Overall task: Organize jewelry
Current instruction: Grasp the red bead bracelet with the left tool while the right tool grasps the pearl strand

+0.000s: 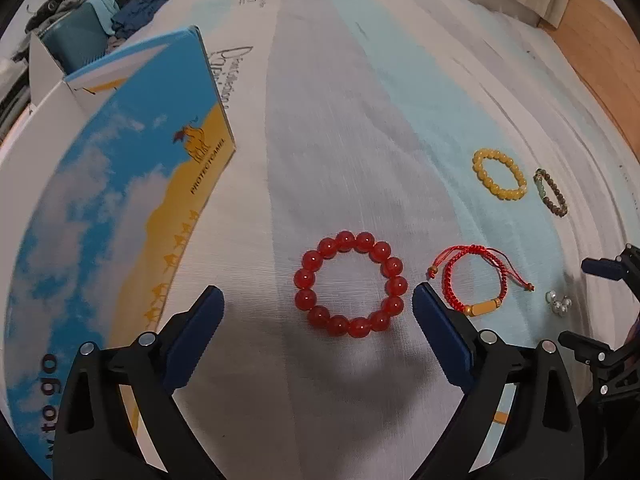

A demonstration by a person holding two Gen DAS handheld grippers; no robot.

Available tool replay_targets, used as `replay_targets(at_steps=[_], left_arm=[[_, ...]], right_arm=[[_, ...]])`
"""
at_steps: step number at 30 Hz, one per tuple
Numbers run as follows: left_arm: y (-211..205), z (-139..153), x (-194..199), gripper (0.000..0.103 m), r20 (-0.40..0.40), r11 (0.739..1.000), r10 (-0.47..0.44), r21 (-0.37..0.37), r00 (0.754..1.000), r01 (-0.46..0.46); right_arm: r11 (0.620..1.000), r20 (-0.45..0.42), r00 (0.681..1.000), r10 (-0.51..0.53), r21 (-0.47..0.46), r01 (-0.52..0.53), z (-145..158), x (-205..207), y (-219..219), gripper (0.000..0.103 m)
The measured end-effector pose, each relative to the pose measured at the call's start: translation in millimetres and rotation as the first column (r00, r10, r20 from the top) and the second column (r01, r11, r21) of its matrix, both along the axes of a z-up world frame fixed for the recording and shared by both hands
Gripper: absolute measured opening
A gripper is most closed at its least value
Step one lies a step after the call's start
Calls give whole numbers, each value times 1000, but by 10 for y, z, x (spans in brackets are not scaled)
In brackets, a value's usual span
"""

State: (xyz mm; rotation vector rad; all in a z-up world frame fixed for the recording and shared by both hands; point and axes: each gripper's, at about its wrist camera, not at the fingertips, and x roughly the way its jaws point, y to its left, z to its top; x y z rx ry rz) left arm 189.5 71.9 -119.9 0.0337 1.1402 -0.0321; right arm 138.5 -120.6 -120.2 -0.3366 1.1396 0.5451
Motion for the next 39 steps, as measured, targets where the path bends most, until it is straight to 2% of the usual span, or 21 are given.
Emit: replay_targets(at_steps=[6,14,19,25,29,34,39], left_arm=[[-37,-119,70,89,-25,1000,-5,-7,1000,5],[-55,-238,133,86,-49,1000,-11,-14,999,10],[-55,-288,156,85,-58,1000,-6,-22,998,5],[-82,-309,155,75,-65,999,-26,-37,998,23],[-89,-322,148,69,-72,998,-37,-61,997,32],[-39,-367,133,69,-80,995,-34,-93,996,27],[-89,-445,130,71,-87,998,-51,-47,995,47]], right_arm=[[1000,-47,999,18,13,-17,-117,12,-31,64],[1000,-87,996,17,20,-15,-237,32,-68,55],[1000,-99,995,9,20,-7,-253,62,-99,42],[1000,-106,994,7,17,-5,-249,53,-115,28],[1000,-109,994,19,10,-18,-236,22,-91,24],[1000,-113,993,21,4,-20,-253,11,-76,23],[1000,-113,993,13,-3,-13,-286,30,-41,25]])
